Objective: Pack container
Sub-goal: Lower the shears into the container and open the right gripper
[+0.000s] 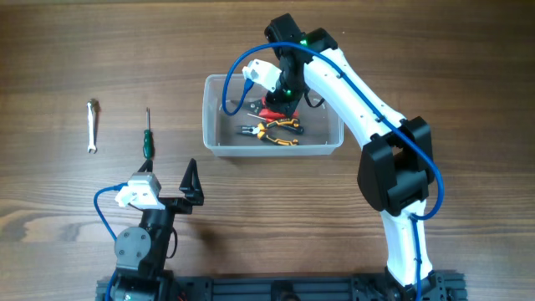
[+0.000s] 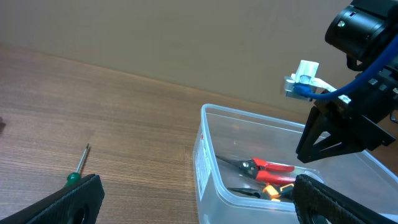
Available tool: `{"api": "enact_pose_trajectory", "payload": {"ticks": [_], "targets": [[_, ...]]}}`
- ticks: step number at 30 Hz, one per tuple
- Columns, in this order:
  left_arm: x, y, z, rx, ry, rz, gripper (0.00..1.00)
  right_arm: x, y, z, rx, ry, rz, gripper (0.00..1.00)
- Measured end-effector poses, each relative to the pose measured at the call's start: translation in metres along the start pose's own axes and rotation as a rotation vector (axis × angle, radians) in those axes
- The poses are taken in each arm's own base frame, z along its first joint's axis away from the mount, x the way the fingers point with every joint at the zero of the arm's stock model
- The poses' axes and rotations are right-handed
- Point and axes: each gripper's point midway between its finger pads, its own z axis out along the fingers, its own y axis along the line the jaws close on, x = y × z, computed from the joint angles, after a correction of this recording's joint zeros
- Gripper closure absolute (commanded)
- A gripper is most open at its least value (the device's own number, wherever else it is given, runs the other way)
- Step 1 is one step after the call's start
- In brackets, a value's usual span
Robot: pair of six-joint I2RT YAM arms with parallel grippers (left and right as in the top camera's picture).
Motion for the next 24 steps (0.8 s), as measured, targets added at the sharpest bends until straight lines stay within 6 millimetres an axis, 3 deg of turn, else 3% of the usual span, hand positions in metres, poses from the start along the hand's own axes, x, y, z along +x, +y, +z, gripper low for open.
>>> {"api": "enact_pose_trajectory", "payload": {"ticks": [4,6,9,10,13,17,21,24], "targets": [[0.000,0.000,0.000,0.000,0.000,0.000,0.00,0.000,0.000,-0.002,-0.001,0.001,0.044,0.63],[0.000,0.000,0.000,0.000,0.000,0.000,0.00,-0.006,-0.002,-0.011,0.008,-0.011,0.063,0.45],[0.000,0.000,0.000,0.000,0.000,0.000,0.00,-0.018,-0.009,-0.033,0.050,-0.042,0.078,0.06],[0.000,0.000,0.000,0.000,0.000,0.000,0.00,-0.022,-0.012,-0.041,0.069,-0.053,0.087,0.00],[0.000,0.000,0.000,0.000,0.000,0.000,0.00,-0.033,-0.030,-0.077,0.171,-0.096,0.107,0.00],[0.000,0.000,0.000,0.000,0.000,0.000,0.00,-0.029,-0.052,-0.121,0.273,-0.148,0.173,0.00],[0.000,0.000,0.000,0.000,0.000,0.000,0.00,0.004,-0.076,-0.179,0.360,-0.203,0.322,0.00],[0.000,0.000,0.000,0.000,0.000,0.000,0.00,0.041,-0.090,-0.218,0.407,-0.225,0.460,0.00]]}}
